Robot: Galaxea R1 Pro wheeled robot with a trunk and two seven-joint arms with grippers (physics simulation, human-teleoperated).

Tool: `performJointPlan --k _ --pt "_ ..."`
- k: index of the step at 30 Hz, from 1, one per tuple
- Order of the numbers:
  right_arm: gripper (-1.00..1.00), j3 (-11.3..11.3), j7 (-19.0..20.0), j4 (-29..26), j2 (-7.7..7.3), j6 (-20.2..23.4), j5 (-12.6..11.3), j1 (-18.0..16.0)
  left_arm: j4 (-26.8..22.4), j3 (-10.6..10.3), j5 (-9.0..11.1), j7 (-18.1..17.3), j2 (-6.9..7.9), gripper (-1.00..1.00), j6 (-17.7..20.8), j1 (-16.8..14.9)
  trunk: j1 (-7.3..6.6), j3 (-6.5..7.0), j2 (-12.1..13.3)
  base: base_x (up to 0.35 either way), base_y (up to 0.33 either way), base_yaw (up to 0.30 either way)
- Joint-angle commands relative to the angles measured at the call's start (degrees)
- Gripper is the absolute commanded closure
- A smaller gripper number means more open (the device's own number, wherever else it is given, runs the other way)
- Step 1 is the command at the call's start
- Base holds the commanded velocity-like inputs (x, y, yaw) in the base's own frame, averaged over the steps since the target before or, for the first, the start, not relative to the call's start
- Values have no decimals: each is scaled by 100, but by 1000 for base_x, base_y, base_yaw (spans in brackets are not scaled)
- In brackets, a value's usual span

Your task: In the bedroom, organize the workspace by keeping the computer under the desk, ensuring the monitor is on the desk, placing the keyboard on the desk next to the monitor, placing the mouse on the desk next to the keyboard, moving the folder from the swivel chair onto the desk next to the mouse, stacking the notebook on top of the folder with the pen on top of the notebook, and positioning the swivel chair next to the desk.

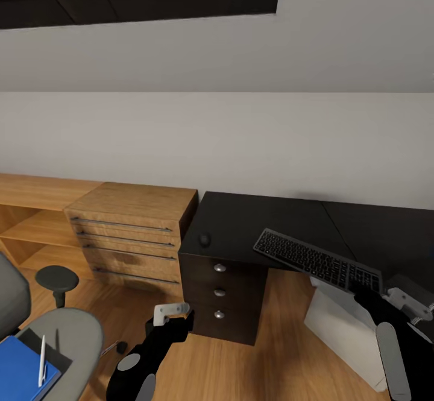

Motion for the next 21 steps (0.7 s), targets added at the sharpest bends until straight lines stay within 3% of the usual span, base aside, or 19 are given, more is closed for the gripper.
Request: performJointPlan --k 1,6,8,21 --pt "-100 -16 -45 -8 -4 16 -105 -3 -3 -14 59 54 2 -100 20 -4 0 -6 -3 40 0 0" --pt "-100 -140 -49 3 -16 16 -348 -3 14 -49 58 51 -2 -100 19 -4 0 -6 -3 84 -51 0" --pt "-100 -189 -50 7 -19 12 -431 -3 26 -153 57 54 4 -100 21 -4 0 -6 -3 198 -131 0" --pt "-100 -233 -43 18 -29 7 -486 -3 143 -261 54 74 4 -100 20 -4 0 -6 -3 84 -35 0"
